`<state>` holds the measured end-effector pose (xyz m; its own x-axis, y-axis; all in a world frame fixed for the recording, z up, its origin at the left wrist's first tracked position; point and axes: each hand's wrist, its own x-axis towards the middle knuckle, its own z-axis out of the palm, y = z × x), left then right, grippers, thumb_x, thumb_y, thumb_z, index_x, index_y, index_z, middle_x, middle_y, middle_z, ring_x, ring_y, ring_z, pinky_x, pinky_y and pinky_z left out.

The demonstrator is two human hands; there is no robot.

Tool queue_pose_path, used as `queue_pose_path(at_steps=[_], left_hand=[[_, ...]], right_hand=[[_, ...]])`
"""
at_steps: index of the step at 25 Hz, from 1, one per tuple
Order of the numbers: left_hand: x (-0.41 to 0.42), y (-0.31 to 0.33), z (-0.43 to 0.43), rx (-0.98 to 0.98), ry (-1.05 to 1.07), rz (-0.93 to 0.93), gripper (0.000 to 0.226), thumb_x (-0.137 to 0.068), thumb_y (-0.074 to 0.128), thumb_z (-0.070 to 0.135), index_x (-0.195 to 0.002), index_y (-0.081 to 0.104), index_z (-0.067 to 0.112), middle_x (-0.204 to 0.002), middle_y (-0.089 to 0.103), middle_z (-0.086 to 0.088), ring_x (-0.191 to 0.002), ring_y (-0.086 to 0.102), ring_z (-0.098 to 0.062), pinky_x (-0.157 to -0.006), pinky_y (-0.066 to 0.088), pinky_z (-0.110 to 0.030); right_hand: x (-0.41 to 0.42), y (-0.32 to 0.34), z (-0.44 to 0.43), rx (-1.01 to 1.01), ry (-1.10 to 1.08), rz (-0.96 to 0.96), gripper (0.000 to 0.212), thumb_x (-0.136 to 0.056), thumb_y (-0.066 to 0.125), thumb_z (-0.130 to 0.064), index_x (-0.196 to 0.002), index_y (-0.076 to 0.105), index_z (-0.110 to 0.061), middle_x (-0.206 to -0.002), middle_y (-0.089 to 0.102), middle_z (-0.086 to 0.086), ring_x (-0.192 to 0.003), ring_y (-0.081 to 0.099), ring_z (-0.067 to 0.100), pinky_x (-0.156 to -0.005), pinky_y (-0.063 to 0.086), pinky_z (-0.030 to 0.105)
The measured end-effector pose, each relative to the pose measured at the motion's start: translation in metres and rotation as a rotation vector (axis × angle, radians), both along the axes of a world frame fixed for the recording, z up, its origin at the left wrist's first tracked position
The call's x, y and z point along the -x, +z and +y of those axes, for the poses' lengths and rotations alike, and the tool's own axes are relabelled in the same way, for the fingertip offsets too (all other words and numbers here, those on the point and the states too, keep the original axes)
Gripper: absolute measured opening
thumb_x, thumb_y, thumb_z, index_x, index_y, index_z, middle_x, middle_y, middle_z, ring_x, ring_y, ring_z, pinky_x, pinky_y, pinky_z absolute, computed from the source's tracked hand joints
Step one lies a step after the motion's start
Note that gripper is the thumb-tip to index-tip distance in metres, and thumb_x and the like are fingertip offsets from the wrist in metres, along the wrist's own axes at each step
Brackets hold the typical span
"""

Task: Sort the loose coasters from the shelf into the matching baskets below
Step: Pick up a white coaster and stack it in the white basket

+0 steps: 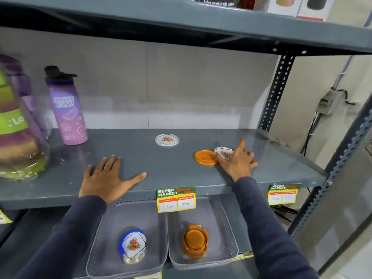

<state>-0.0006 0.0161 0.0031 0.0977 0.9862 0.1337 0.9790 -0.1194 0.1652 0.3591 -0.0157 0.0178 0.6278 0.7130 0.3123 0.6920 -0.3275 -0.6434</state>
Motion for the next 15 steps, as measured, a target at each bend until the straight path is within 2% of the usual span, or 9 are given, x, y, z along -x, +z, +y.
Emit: queue_pose_path(at_steps=[5, 8, 10, 12, 14, 15], left_hand=[[-0.001, 0.000, -0.001, 0.000, 0.000, 0.001, 0.124, -0.063, 0.013, 0.102, -0.160, 0.020, 0.026, -0.171, 0.013, 0.007, -0.157, 0.007, -0.015, -0.125, 0.008, -0.046], [0.000, 0.001, -0.001, 0.007, -0.004, 0.007, 0.125, -0.063, 0.011, 0.103, -0.161, 0.019, 0.026, -0.171, 0.013, 0.007, -0.157, 0.007, -0.015, -0.125, 0.008, -0.046], [0.000, 0.001, -0.001, 0.010, 0.001, 0.001, 0.124, -0.063, 0.012, 0.102, -0.161, 0.019, 0.026, -0.171, 0.012, 0.007, -0.157, 0.006, -0.015, -0.125, 0.008, -0.046], [-0.001, 0.001, -0.001, 0.011, 0.007, -0.009, 0.123, -0.063, 0.013, 0.102, -0.161, 0.020, 0.027, -0.171, 0.012, 0.007, -0.157, 0.006, -0.015, -0.125, 0.007, -0.046], [-0.001, 0.002, -0.002, 0.013, 0.005, -0.007, 0.122, -0.064, 0.014, 0.101, -0.161, 0.020, 0.026, -0.171, 0.012, 0.007, -0.157, 0.006, -0.015, -0.125, 0.007, -0.046], [-0.001, 0.003, -0.003, 0.015, 0.005, -0.010, 0.122, -0.064, 0.014, 0.101, -0.161, 0.020, 0.026, -0.171, 0.012, 0.007, -0.157, 0.006, -0.015, -0.125, 0.007, -0.046]], right_hand=[[0.002, 0.001, 0.000, -0.060, -0.025, 0.044, 0.093, -0.075, 0.078, -0.058, -0.141, 0.026, -0.020, -0.121, 0.064, 0.024, -0.123, 0.045, 0.042, -0.098, 0.030, 0.051], [0.011, 0.008, -0.012, -0.225, 0.045, 0.038, 0.098, -0.065, 0.084, -0.060, -0.138, 0.029, -0.022, -0.118, 0.065, 0.017, -0.121, 0.049, 0.039, -0.097, 0.030, 0.050], [0.028, 0.018, -0.026, -0.344, 0.141, -0.014, 0.101, -0.061, 0.088, -0.056, -0.138, 0.031, -0.024, -0.122, 0.062, 0.006, -0.121, 0.048, 0.033, -0.095, 0.027, 0.042], [0.053, 0.033, -0.044, -0.465, 0.246, -0.072, 0.103, -0.057, 0.091, -0.055, -0.138, 0.034, -0.026, -0.125, 0.050, -0.007, -0.123, 0.047, 0.027, -0.093, 0.022, 0.027], [0.082, 0.050, -0.068, -0.606, 0.344, -0.160, 0.102, -0.057, 0.089, -0.060, -0.137, 0.037, -0.025, -0.130, 0.045, -0.011, -0.125, 0.050, 0.023, -0.096, 0.021, 0.017], [0.096, 0.058, -0.081, -0.691, 0.397, -0.206, 0.100, -0.058, 0.088, -0.061, -0.136, 0.036, -0.025, -0.135, 0.047, -0.009, -0.126, 0.052, 0.022, -0.100, 0.023, 0.018]])
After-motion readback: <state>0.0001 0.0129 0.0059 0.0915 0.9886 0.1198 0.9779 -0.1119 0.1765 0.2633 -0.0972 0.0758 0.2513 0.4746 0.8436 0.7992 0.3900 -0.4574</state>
